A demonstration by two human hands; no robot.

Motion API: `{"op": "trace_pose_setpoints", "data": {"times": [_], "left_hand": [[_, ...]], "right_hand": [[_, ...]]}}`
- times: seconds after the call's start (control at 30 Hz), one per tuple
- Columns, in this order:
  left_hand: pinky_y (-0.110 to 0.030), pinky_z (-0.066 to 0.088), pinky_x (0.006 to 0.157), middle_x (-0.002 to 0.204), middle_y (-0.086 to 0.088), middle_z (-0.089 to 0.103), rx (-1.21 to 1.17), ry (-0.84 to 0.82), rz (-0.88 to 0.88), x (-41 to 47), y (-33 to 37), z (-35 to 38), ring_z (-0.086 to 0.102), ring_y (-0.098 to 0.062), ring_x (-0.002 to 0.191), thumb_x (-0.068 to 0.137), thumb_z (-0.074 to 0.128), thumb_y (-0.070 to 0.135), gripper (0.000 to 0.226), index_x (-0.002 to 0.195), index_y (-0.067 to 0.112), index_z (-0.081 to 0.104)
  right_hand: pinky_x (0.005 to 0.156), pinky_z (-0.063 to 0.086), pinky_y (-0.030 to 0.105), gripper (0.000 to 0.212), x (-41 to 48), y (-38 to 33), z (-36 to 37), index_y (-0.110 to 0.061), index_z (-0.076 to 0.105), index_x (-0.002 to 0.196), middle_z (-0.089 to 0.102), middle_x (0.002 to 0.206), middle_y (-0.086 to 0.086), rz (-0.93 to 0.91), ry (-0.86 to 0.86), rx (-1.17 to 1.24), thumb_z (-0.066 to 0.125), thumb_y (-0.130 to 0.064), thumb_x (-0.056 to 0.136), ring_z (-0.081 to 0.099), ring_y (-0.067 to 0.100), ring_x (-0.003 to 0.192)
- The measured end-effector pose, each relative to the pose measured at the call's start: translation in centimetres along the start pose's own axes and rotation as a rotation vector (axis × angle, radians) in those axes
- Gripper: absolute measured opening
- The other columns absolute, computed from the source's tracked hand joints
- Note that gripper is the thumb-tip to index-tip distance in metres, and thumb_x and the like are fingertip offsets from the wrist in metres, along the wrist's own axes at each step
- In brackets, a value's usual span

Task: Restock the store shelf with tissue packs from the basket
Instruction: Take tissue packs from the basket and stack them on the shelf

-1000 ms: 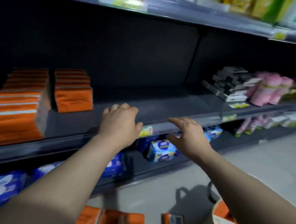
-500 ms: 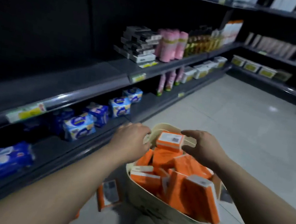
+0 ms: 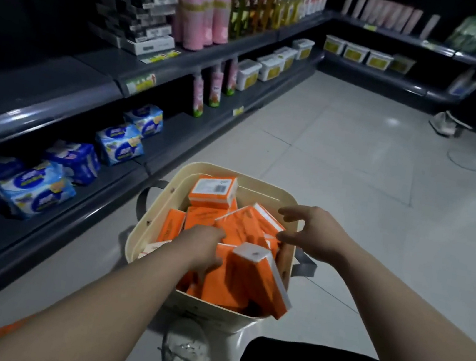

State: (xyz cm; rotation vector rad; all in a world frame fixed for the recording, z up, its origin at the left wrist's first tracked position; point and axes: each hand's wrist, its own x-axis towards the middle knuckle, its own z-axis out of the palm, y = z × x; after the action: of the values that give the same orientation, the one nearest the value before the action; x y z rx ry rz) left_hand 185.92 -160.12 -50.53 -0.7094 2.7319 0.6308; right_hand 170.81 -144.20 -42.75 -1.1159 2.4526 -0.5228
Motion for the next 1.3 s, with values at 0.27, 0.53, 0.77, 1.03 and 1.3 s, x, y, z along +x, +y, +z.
{"op": "trace_pose_setpoints", "data": {"times": [0.27, 0.53, 0.77, 1.03, 1.3], "left_hand": [[-0.041, 0.044, 0.096, 0.120, -0.001, 0.051, -0.034, -0.022, -0.072, 1.0, -0.2, 1.0, 0.050, -0.023, 0.112, 0.084, 0.064, 0.036, 0.028, 0.109, 0.027, 0.056], [-0.031, 0.042, 0.076, 0.094, 0.004, 0.055, -0.279, 0.023, -0.136, -0.1, 0.0, 0.0, 0.054, -0.015, 0.088, 0.084, 0.066, 0.027, 0.020, 0.094, 0.026, 0.048], [-0.029, 0.038, 0.070, 0.100, -0.001, 0.055, -0.436, 0.287, -0.245, -1.3, -1.9, -3.9, 0.053, -0.019, 0.088, 0.082, 0.068, 0.024, 0.032, 0.104, 0.019, 0.046], [-0.035, 0.047, 0.081, 0.121, -0.013, 0.052, -0.481, 0.410, -0.274, -3.4, -5.5, -5.1, 0.056, -0.029, 0.099, 0.080, 0.064, 0.019, 0.049, 0.127, 0.020, 0.051], [-0.035, 0.042, 0.072, 0.114, -0.007, 0.043, -0.596, 0.513, -0.303, -5.4, -8.4, -5.9, 0.050, -0.020, 0.087, 0.084, 0.053, 0.013, 0.037, 0.119, 0.024, 0.047]], "right_hand": [[0.092, 0.048, 0.030, 0.057, -0.7, 0.2, 0.4, -0.029, 0.056, 0.129, 0.063, 0.121, -0.006, -0.015, -0.086, -0.002, 0.074, -0.033, 0.075, 0.059, 0.013, 0.108], [0.090, 0.050, 0.031, 0.081, -1.4, -0.2, 1.0, -0.026, 0.043, 0.140, 0.057, 0.131, -0.004, 0.020, -0.228, -0.010, 0.080, -0.041, 0.069, 0.057, 0.019, 0.114], [0.083, 0.051, 0.028, 0.092, -1.4, -1.0, 1.7, -0.021, 0.040, 0.142, 0.056, 0.132, -0.002, 0.028, -0.280, -0.014, 0.080, -0.050, 0.065, 0.056, 0.016, 0.104], [0.092, 0.052, 0.037, 0.098, -0.7, -2.4, 5.3, -0.023, 0.036, 0.141, 0.054, 0.136, 0.000, 0.076, -0.274, -0.301, 0.075, -0.065, 0.062, 0.056, 0.022, 0.116], [0.091, 0.051, 0.034, 0.064, -0.1, -4.3, 9.6, -0.025, 0.039, 0.139, 0.052, 0.130, 0.002, -0.096, -0.334, -0.321, 0.068, -0.034, 0.083, 0.055, 0.022, 0.115]]}}
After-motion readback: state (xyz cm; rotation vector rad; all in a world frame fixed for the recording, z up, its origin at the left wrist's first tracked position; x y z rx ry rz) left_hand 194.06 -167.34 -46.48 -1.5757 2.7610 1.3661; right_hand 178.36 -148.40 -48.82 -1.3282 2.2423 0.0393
